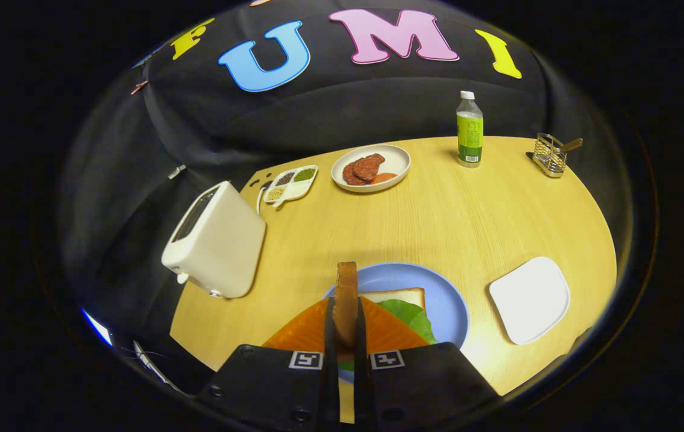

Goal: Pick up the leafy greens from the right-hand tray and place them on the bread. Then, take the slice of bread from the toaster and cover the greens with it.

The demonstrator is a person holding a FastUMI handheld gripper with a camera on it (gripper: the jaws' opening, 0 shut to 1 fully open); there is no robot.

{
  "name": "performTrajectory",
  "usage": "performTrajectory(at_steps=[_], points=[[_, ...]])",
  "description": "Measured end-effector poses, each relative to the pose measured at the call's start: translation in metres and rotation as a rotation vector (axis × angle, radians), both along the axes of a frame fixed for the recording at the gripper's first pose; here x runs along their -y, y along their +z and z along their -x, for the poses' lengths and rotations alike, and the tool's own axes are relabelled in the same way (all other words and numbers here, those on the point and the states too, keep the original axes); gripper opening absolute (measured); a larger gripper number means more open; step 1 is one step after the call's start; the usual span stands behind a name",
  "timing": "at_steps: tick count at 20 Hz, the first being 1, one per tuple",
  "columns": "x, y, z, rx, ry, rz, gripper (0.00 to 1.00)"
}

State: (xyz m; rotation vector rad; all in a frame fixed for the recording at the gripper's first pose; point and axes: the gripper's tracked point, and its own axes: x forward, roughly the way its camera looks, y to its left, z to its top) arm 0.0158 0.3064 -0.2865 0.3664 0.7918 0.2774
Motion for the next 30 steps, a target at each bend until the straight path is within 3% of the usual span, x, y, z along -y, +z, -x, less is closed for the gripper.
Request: performTrajectory(at_steps=[3, 9, 14, 20, 30], points=[[0.018, -0.014, 0.000, -0.024, -0.037, 0.046, 0.14], [0.040, -0.031, 0.006, -0.050, -0.046, 0.151, 0.48], [0.049, -0.034, 0.011, -0.050, -0.037, 0.194, 0.62], [0.056, 0.000, 0.002, 0.095, -0.015, 0.201, 0.62], [0.092, 0.126, -0.017, 0.389, 0.013, 0.219, 0.64]])
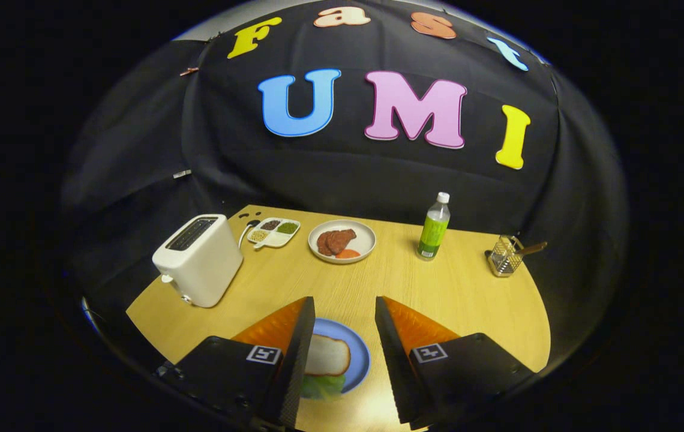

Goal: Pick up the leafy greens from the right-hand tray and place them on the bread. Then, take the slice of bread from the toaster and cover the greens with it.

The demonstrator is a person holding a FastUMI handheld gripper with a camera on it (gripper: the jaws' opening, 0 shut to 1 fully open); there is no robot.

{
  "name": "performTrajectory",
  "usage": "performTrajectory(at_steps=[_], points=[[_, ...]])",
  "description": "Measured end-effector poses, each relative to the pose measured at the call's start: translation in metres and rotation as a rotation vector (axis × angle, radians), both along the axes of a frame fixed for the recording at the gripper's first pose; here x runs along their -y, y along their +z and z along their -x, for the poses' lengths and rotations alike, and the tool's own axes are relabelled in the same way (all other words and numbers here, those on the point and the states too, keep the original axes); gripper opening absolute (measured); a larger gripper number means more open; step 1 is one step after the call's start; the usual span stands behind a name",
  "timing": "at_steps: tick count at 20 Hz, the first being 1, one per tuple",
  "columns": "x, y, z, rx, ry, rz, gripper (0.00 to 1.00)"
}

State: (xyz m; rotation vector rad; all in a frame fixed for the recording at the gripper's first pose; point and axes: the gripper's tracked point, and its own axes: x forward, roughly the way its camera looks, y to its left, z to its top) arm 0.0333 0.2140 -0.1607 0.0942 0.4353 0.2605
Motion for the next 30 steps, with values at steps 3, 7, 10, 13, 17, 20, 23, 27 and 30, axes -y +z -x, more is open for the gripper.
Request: performTrajectory(at_steps=[3, 7, 10, 13, 17, 20, 23, 27, 30], points=[[0.019, 0.034, -0.002, 0.062, 0.021, 0.011, 0.69], [0.040, 0.073, 0.003, 0.136, 0.048, 0.026, 0.76], [0.055, 0.092, 0.007, 0.174, 0.061, 0.034, 0.83], [0.071, 0.106, 0.007, 0.205, 0.063, 0.018, 0.83], [0.092, 0.113, 0.006, 0.228, 0.058, 0.009, 0.83], [0.108, 0.115, 0.004, 0.232, 0.044, -0.001, 0.83], [0.122, 0.112, 0.002, 0.227, 0.032, 0.007, 0.83], [0.131, 0.109, 0.000, 0.219, 0.023, 0.011, 0.83], [0.133, 0.110, 0.000, 0.219, 0.023, 0.006, 0.83]])
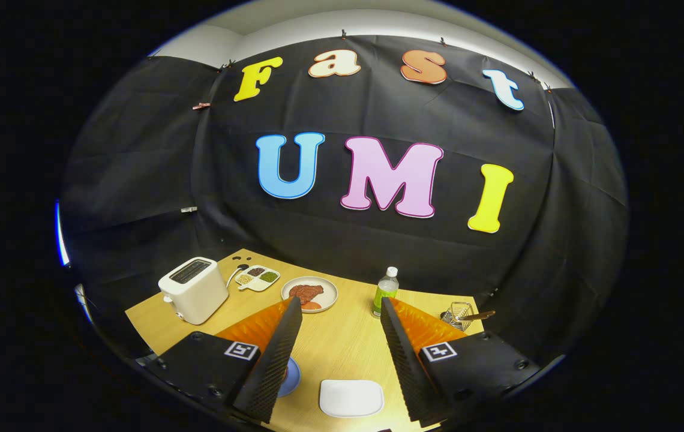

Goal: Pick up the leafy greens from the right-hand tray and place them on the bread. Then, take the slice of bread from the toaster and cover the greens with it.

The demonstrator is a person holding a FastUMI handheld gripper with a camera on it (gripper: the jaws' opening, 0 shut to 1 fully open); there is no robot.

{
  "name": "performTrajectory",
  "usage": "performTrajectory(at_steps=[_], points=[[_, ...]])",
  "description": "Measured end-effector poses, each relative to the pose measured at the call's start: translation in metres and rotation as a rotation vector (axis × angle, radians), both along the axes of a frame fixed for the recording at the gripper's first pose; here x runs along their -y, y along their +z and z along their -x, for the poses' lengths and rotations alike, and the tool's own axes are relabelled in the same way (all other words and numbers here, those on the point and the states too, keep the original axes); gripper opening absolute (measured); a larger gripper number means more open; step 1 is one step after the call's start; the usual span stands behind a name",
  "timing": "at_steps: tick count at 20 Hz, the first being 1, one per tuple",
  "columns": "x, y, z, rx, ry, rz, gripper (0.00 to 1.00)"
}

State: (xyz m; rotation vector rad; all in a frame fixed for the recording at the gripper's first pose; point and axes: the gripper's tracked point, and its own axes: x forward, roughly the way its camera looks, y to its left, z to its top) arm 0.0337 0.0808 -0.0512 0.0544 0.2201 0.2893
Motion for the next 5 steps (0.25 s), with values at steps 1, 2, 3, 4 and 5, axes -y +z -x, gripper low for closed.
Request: performTrajectory(at_steps=[1, 2, 3, 4, 5], points=[[0.0000, 0.0012, -0.0011, 0.004, 0.002, -0.002, 0.83], [0.0014, 0.0011, -0.0016, 0.006, -0.001, -0.003, 0.83], [0.0018, 0.0005, -0.0015, 0.005, 0.000, -0.003, 0.83], [0.0027, 0.0011, -0.0019, 0.006, -0.002, -0.003, 0.83], [0.0029, 0.0005, -0.0032, 0.005, -0.004, -0.002, 0.83]])
